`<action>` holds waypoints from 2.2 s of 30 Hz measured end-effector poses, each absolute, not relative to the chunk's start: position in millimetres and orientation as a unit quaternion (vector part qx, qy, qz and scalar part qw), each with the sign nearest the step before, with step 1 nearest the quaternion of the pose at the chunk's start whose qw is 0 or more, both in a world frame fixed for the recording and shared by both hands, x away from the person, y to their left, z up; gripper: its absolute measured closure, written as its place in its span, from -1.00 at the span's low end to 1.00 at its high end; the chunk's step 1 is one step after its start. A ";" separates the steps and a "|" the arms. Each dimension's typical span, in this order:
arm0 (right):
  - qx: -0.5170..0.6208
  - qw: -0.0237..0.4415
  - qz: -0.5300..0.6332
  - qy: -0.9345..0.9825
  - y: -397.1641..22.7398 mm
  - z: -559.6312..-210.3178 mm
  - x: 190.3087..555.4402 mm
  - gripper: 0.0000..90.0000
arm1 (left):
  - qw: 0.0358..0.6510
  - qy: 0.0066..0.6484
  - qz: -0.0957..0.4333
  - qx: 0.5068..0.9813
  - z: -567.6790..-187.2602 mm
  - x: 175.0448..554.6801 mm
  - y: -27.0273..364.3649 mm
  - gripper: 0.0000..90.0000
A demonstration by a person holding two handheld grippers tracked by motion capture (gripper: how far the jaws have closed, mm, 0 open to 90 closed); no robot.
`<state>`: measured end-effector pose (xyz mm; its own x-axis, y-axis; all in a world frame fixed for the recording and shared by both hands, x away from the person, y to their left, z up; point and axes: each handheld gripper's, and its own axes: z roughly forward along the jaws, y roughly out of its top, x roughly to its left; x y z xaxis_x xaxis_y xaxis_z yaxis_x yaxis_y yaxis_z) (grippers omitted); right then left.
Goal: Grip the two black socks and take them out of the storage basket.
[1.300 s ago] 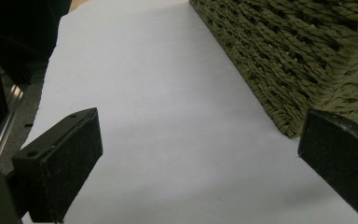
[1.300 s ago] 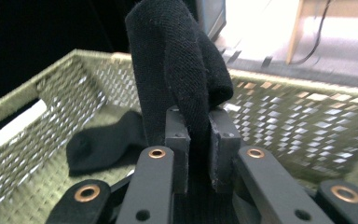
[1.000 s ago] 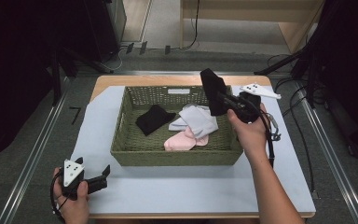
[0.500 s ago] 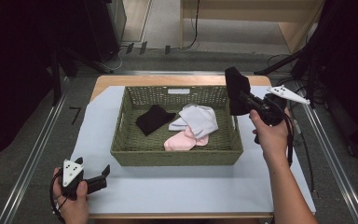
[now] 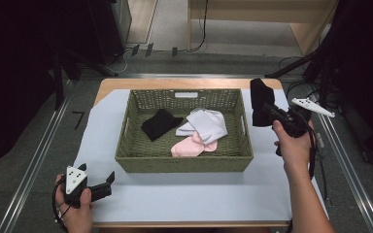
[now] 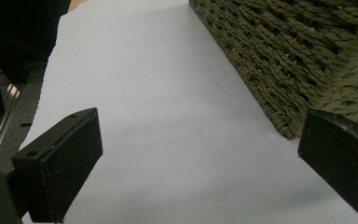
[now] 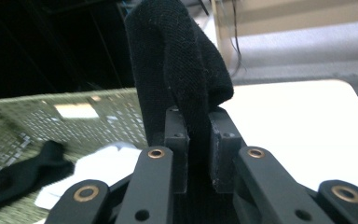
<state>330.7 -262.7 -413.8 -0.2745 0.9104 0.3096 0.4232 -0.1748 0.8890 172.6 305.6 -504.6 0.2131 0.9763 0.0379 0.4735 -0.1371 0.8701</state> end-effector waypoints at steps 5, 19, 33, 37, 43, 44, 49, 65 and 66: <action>0.582 0.225 0.501 0.600 -268.3 -435.9 330.5 0.79 | 0.383 0.534 0.329 0.678 -504.5 172.5 305.6 -0.99; 0.628 0.200 0.449 0.604 -278.6 -487.1 330.0 0.56 | 0.383 0.534 0.328 0.678 -504.5 172.5 305.8 -0.99; 0.623 0.237 0.471 0.578 -276.6 -480.3 326.9 0.20 | 0.382 0.534 0.329 0.679 -504.6 172.7 305.3 -0.99; 0.610 0.246 0.474 0.585 -268.5 -468.4 326.4 0.20 | 0.382 0.533 0.329 0.679 -504.6 172.6 305.4 -0.99; 0.577 0.266 0.492 0.595 -248.1 -439.7 327.2 0.16 | 0.381 0.534 0.330 0.679 -504.7 172.8 305.0 -0.99; 0.571 0.269 0.495 0.597 -243.9 -434.7 327.4 0.15 | 0.381 0.534 0.330 0.679 -504.8 172.8 304.9 -0.99; 0.542 0.270 0.511 0.610 -220.3 -412.0 328.7 0.13 | 0.380 0.534 0.330 0.679 -504.7 172.9 304.9 -0.99; 0.515 0.253 0.515 0.637 -149.8 -406.3 351.1 0.13 | 0.383 0.534 0.326 0.679 -504.6 173.2 305.7 -0.99; 0.515 0.253 0.515 0.637 -149.8 -406.3 351.1 0.13 | 0.383 0.534 0.326 0.679 -504.6 173.2 305.7 -0.99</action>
